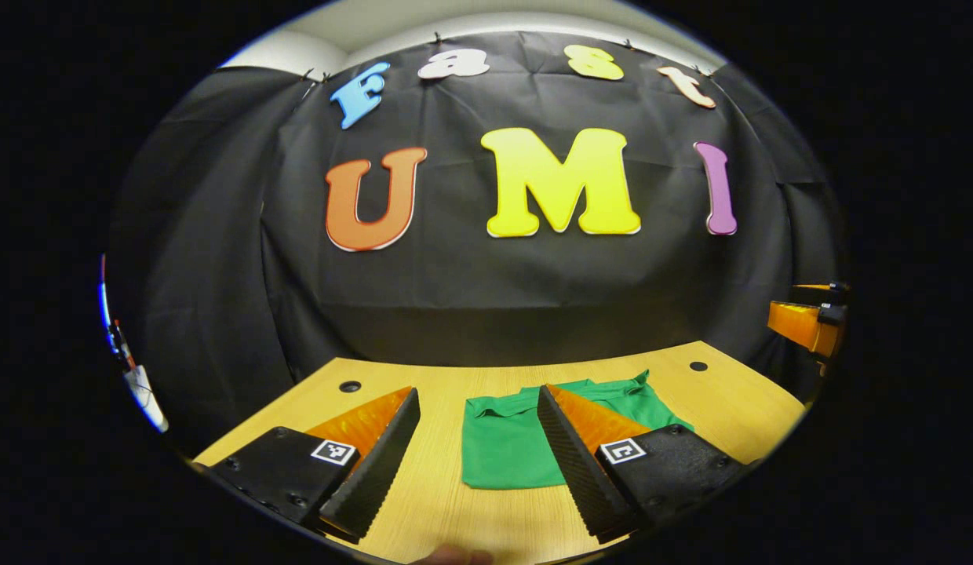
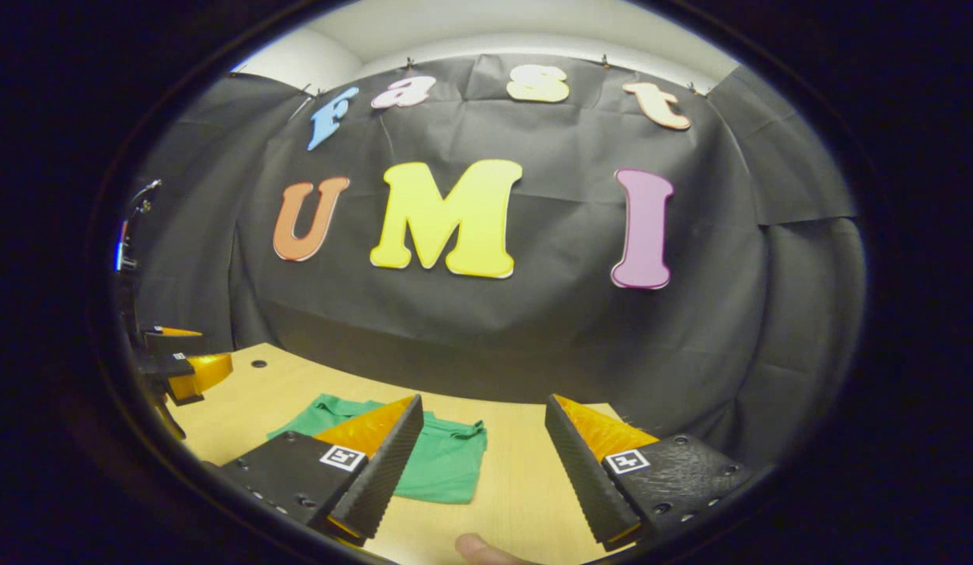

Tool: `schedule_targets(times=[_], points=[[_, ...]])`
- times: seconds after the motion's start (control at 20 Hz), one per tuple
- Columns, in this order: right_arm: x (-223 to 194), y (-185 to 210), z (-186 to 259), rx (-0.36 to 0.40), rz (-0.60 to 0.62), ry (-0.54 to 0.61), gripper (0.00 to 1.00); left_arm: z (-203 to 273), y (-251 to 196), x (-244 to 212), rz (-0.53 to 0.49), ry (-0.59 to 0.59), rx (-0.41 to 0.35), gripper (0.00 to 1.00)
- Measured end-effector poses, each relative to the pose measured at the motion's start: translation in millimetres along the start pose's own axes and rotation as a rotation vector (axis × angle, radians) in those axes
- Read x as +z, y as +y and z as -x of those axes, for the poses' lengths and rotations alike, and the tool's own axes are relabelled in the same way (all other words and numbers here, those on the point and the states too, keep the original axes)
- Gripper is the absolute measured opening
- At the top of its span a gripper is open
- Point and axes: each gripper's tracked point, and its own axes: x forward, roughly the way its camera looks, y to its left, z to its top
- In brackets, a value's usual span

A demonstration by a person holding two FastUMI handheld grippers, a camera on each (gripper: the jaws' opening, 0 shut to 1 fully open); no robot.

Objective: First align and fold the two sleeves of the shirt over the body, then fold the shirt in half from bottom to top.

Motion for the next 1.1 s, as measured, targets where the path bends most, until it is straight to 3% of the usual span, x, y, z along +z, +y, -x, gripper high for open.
schedule_targets(times=[0.3,0.4,0.55,0.75,0.9,0.95,1.1], points=[[-18,2,110,0.025,0.022,-0.033,0.95,97,-28,-8,-0.046,-0.049,-0.004,0.97],[-21,-5,137,-0.004,0.053,-0.065,0.95,121,-39,-19,-0.069,-0.036,-0.014,0.98],[-35,-4,170,-0.025,0.004,-0.082,0.98,146,-38,-22,-0.045,-0.048,0.006,0.99],[-47,-1,179,0.001,-0.027,-0.07,0.95,160,-30,-22,0.03,-0.109,0.026,0.99],[-54,0,173,0.01,-0.039,-0.083,0.95,163,-34,-23,-0.01,-0.108,0.009,0.95],[-59,-1,169,0.012,-0.044,-0.068,0.95,161,-35,-21,-0.011,-0.106,0.006,0.99],[-74,3,160,0.034,-0.061,-0.011,0.95,154,-42,-32,0.04,-0.08,-0.021,0.99]])
